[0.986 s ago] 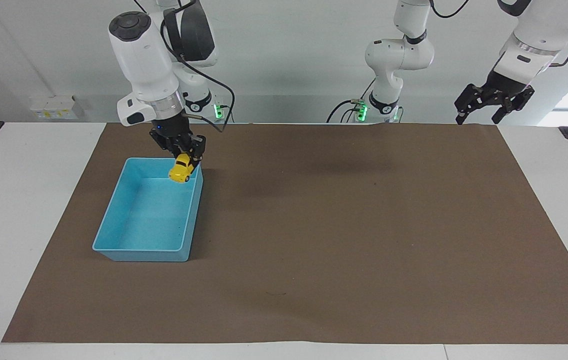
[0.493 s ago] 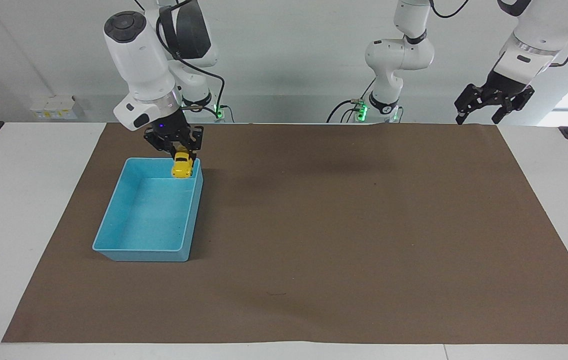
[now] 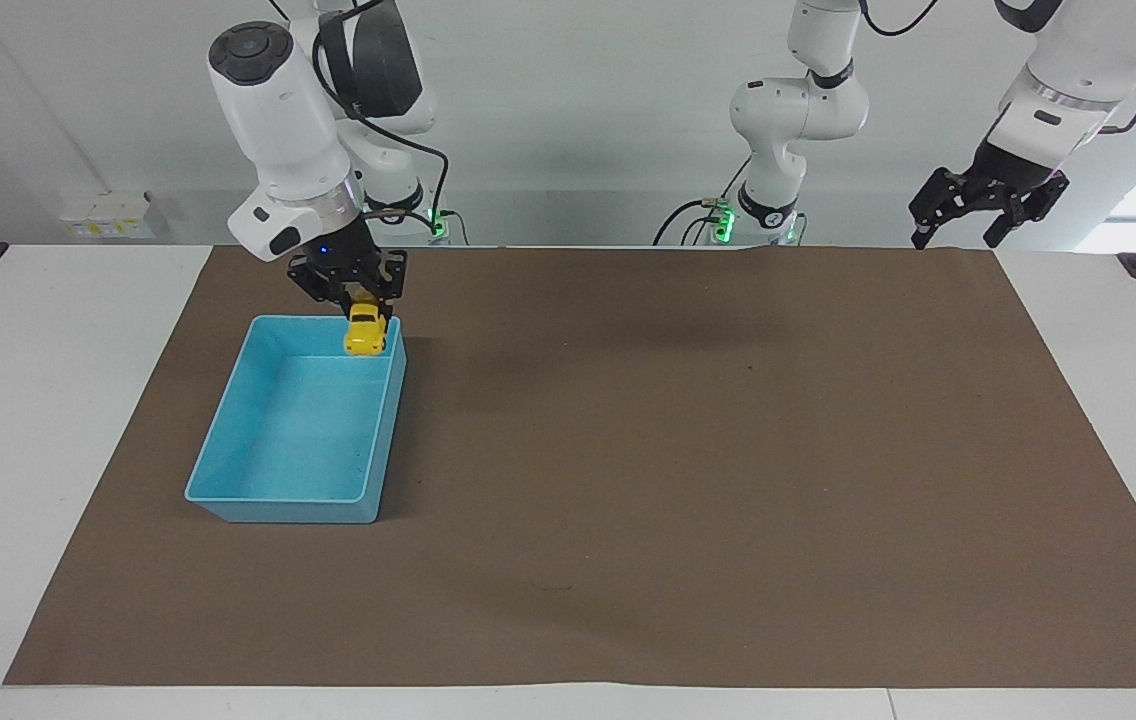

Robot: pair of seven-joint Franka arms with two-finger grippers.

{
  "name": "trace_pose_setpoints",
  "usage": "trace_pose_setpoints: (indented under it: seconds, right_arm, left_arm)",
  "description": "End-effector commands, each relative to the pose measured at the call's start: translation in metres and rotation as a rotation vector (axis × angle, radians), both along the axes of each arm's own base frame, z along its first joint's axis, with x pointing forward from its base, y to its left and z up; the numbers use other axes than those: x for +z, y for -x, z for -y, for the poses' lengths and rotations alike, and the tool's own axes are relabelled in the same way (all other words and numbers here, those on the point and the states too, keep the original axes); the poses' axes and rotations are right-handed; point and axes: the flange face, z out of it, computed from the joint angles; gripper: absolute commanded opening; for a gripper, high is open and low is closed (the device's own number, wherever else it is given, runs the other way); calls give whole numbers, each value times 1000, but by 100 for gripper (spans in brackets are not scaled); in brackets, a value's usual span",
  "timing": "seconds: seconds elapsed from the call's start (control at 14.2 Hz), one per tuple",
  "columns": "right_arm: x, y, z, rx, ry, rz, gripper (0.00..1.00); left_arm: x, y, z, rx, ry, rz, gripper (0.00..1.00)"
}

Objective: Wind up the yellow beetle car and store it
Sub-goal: 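Grasp the yellow car with the right gripper and lift it, then move the car into the blue bin and lower it with the right gripper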

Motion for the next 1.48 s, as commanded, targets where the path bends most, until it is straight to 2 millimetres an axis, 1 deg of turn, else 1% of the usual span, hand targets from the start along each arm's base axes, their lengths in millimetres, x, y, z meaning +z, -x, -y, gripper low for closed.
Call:
trace_pose_setpoints:
  seconds: [0.0,0.07,0.28,0.49,0.56,0.77,0.92,1.06,1.34,1.41]
  right_arm:
    - [3,8,4,19,-1,1,0]
    - [3,8,6,16,-1,0,0]
    - [2,6,23,-6,1,-4,0]
    - [-2,4,43,-25,2,-13,0]
    - [-2,4,54,-42,2,-13,0]
    - [-4,4,76,-71,3,-17,0]
    - [-6,5,86,-76,6,-18,0]
    - [-13,12,94,-71,14,-18,0]
    - [-25,18,100,-80,21,-26,0]
    - [-30,18,106,-87,30,-28,0]
  left_arm:
    - [5,5,-3,4,-1,-1,100]
    - [5,5,-2,2,-1,-1,100]
    - [5,5,-3,4,-1,-1,100]
    - [5,5,-3,4,-1,-1,100]
    - [5,5,-3,4,-1,-1,100]
    - [5,5,-3,4,-1,-1,100]
    - [5,5,-3,4,-1,-1,100]
    - [5,5,-3,4,-1,-1,100]
    - [5,5,-3,4,-1,-1,100]
    - [5,5,-3,4,-1,-1,100]
